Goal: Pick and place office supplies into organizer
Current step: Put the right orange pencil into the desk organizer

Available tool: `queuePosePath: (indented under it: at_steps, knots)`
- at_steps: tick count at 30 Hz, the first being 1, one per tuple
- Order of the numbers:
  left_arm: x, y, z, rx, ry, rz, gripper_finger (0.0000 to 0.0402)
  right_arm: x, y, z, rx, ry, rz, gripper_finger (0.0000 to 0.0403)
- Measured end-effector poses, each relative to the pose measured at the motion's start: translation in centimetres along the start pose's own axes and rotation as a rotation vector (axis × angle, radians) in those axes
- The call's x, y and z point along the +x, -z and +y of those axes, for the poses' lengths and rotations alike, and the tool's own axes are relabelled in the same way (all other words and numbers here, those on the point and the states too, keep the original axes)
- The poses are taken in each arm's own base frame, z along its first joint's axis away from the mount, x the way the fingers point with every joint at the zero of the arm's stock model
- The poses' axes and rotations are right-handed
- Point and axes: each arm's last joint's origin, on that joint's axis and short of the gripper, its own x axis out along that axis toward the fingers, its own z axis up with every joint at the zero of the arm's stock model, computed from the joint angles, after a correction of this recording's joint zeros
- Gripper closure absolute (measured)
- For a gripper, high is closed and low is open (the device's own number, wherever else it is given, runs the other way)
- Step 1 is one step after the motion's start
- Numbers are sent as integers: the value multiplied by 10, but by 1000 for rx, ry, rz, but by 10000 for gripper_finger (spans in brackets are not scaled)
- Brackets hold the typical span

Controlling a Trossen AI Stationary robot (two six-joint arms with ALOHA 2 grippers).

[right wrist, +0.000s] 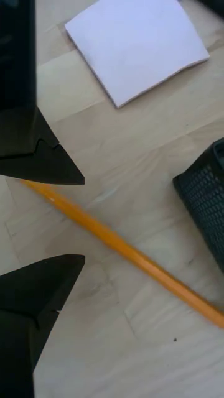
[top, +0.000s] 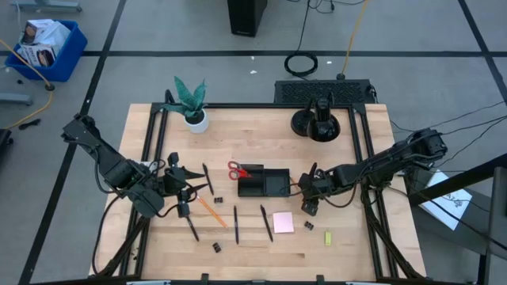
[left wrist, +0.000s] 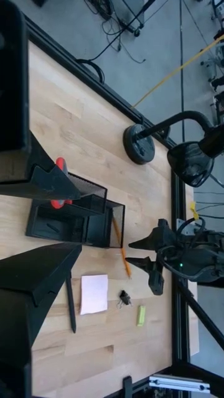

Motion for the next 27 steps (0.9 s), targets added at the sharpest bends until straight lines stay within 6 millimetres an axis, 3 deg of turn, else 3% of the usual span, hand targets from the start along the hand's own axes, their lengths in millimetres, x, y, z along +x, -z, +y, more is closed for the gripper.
queuePosePath:
  at_steps: [27]
  knots:
    - [0, 0, 0, -2, 0, 0, 275, 12, 1, 0, 47, 33, 26, 216]
